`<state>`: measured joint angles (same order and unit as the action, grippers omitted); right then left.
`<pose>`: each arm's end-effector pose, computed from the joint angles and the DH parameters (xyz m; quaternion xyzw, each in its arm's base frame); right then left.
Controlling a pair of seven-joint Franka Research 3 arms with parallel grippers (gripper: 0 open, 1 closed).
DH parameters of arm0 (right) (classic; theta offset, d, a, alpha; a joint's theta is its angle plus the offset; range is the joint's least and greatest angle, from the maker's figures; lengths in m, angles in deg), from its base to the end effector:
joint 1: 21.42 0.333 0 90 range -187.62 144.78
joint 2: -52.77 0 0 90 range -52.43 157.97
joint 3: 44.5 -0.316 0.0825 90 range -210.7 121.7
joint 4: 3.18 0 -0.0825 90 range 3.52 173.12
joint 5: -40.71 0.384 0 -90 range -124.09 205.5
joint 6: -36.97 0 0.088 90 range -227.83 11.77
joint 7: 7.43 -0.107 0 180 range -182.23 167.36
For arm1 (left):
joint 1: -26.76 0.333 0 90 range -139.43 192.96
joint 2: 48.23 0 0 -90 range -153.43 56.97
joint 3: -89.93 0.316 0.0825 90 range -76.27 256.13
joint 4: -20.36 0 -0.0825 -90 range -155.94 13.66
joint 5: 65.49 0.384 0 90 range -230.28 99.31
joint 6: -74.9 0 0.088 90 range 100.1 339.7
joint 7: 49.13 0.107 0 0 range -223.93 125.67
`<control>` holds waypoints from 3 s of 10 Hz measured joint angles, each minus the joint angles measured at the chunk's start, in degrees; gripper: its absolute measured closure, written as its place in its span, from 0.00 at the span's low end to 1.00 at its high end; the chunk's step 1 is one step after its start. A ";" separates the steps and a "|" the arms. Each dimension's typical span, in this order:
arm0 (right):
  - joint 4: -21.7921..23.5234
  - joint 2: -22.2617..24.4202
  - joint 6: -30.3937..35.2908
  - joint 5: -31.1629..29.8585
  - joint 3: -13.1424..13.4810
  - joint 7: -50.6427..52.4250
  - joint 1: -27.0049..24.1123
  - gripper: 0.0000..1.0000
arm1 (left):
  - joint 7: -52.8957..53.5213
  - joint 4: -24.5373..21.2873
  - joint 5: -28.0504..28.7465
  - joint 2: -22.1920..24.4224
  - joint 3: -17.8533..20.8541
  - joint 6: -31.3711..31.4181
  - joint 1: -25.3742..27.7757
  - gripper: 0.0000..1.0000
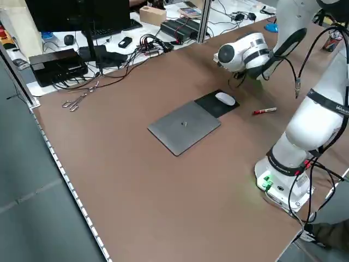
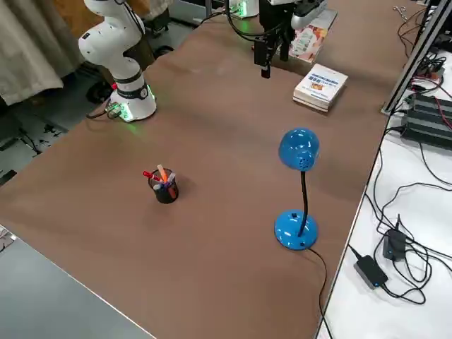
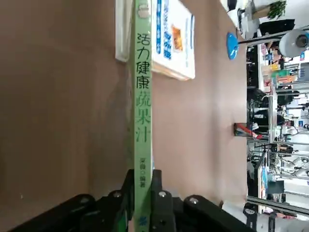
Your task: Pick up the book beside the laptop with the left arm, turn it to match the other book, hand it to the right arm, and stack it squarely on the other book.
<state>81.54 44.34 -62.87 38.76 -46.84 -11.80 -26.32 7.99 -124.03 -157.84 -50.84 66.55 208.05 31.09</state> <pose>0.6149 -0.0324 0.5988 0.9965 -0.0588 0.0586 0.0130 0.4199 -0.1652 0.2550 0.8781 0.0129 0.0710 0.4730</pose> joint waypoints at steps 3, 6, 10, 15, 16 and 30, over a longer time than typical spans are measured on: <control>0.00 0.00 0.00 0.00 0.00 0.00 -0.02 0.00 | -3.17 6.88 9.68 -0.37 0.18 -8.32 6.13 0.84; 0.01 0.00 0.01 0.00 0.00 0.00 -0.07 0.00 | -5.17 14.95 20.43 -3.98 0.32 -14.02 9.36 0.84; 0.03 0.00 0.00 0.00 0.02 -0.02 -0.40 0.00 | -10.16 33.17 31.64 -17.06 0.39 -20.70 10.77 0.84; 0.04 -0.02 -0.03 0.57 0.07 -1.91 -0.90 0.12 | -15.30 59.46 39.69 -36.14 0.38 -32.19 9.38 0.85; 0.04 -0.03 0.00 0.72 0.07 -1.94 -1.21 0.30 | -16.70 64.36 40.03 -39.78 0.69 -33.38 7.69 0.85; 0.05 -0.04 0.04 3.64 -0.52 -9.72 -1.42 1.00 | -9.74 92.95 40.36 -59.20 12.15 -39.91 -13.24 0.85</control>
<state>81.60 44.30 -62.83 42.40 -47.36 -21.52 -27.74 -1.75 -31.09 -117.48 -110.04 78.69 168.15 17.86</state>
